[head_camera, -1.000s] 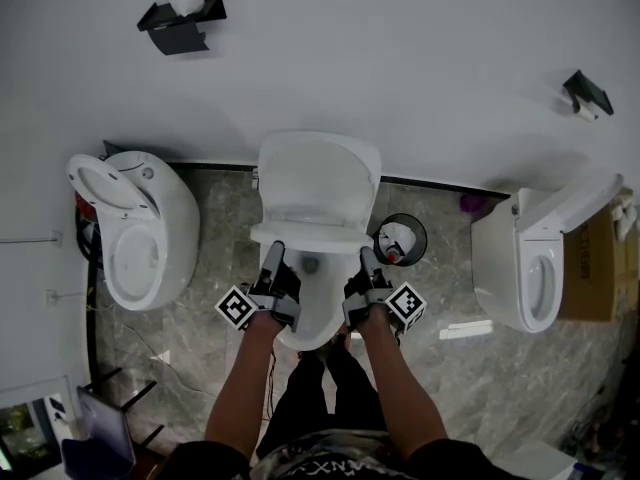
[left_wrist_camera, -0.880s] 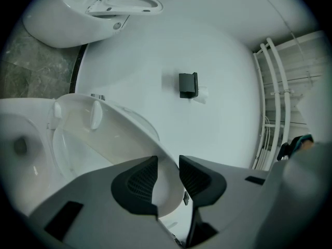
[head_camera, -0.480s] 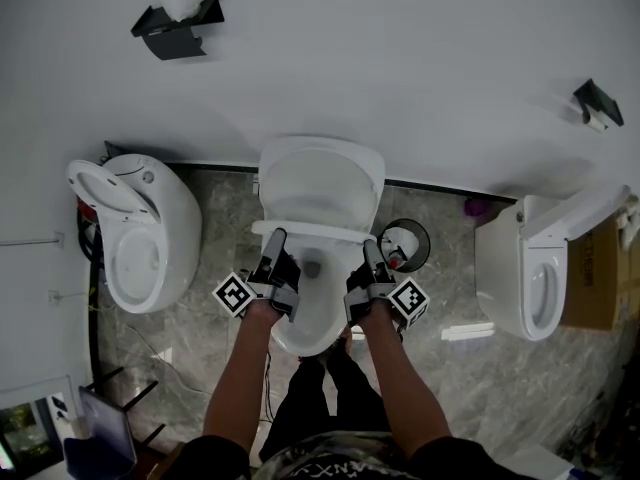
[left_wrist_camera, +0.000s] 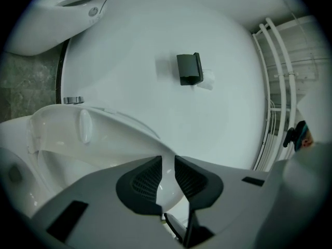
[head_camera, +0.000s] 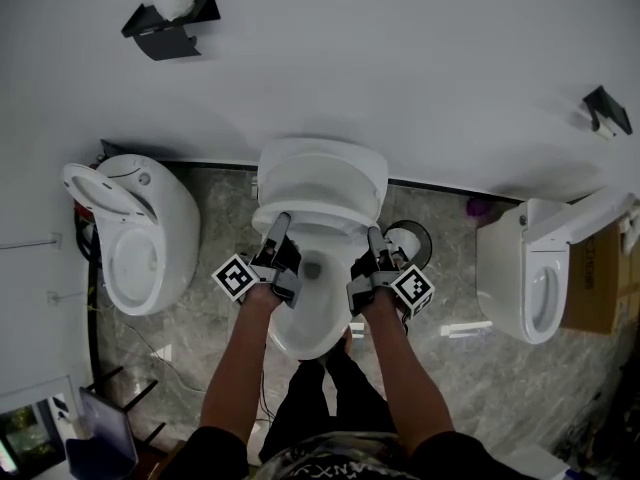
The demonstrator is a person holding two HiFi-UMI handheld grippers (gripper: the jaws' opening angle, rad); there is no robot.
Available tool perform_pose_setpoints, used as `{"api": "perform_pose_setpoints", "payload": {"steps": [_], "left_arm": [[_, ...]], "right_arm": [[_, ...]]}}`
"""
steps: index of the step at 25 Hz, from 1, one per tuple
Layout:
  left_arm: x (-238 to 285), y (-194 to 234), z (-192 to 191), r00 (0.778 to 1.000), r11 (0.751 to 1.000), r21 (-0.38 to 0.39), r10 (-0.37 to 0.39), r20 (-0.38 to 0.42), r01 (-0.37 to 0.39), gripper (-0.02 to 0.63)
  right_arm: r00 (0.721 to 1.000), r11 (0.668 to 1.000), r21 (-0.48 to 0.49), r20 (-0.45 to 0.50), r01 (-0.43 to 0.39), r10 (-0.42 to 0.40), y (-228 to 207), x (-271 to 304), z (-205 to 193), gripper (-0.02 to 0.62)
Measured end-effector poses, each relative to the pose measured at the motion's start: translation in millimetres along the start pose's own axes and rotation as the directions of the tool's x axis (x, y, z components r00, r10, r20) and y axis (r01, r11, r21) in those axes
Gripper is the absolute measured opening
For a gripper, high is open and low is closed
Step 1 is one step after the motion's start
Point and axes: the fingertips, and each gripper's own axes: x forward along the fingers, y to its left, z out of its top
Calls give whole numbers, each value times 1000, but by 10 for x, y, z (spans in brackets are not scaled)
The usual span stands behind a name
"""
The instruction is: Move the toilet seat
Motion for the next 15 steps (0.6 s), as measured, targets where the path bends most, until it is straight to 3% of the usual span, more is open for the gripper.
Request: {"api": "perform_pose_setpoints", "payload": {"steps": [6,15], "left_arm": [[192,201,145,999,1000,-26,8,40,-7,89],[568,450,281,999,999,2,42,14,-42,81]], "right_arm": [[1000,1000,-14,16,10,-10,-14,276,134,110],[999,999,-33,36,34,-33,-11,735,285,72]]}}
